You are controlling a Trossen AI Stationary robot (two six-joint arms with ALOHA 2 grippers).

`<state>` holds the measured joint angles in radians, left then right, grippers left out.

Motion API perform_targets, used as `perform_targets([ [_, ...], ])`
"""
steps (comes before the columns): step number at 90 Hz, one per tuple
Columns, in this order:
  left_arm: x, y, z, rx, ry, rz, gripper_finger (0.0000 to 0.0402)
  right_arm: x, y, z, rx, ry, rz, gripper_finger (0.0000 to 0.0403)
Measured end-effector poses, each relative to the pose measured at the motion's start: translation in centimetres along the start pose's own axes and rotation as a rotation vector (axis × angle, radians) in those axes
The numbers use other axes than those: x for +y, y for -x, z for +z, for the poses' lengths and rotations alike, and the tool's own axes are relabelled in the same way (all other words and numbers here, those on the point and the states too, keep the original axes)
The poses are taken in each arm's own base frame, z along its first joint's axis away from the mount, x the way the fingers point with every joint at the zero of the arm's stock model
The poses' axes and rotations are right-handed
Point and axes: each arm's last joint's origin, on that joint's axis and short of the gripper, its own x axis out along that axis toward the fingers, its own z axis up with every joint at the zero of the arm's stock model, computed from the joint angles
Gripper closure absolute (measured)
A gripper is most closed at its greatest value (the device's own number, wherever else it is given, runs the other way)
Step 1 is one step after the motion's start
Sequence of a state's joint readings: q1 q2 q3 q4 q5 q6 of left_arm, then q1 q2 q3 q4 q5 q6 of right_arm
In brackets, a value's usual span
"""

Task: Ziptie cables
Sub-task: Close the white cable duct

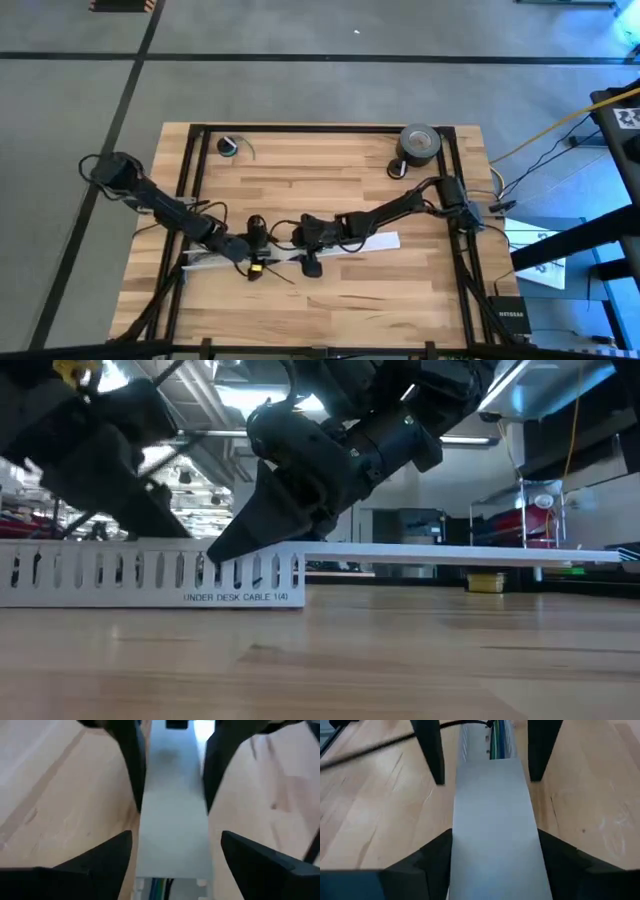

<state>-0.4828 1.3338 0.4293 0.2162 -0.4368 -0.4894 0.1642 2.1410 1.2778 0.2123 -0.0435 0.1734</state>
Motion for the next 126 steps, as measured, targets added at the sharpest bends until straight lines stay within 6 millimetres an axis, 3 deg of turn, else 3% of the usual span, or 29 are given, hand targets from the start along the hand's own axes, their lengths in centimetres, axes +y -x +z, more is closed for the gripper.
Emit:
perform_targets([
  [23,0.6,3.1,1.7,0.048,0.04,0.01,0.0109,0.0,0.0,0.0,0.001,0.0,0.0,0.0182],
  [35,0.6,4.2,1.5,0.073,0.065,-0.004,0.0109,0.0,0.0,0.0,0.002,0.002,0.0,0.0182],
  [59,0.7,3.9,1.2,0.079,0.035,0.033,0.0109,0.0,0.0,0.0,0.004,0.024,0.0,0.0182],
  [73,1.8,3.4,2.2,0.059,0.022,0.086,0.0109,0.0,0.0,0.0,0.004,0.026,-0.001,0.0182],
  [94,1.9,3.6,4.4,0.123,0.007,-0.011,0.0109,0.0,0.0,0.0,0.005,0.028,0.0,0.0182],
  [114,0.3,4.8,2.4,0.282,0.029,-0.049,0.0109,0.0,0.0,-0.1,0.005,0.034,0.0,0.0182],
  [126,-0.4,5.2,1.8,0.244,0.01,0.001,0.0109,0.0,0.0,-0.1,0.005,0.046,0.0,0.0182],
])
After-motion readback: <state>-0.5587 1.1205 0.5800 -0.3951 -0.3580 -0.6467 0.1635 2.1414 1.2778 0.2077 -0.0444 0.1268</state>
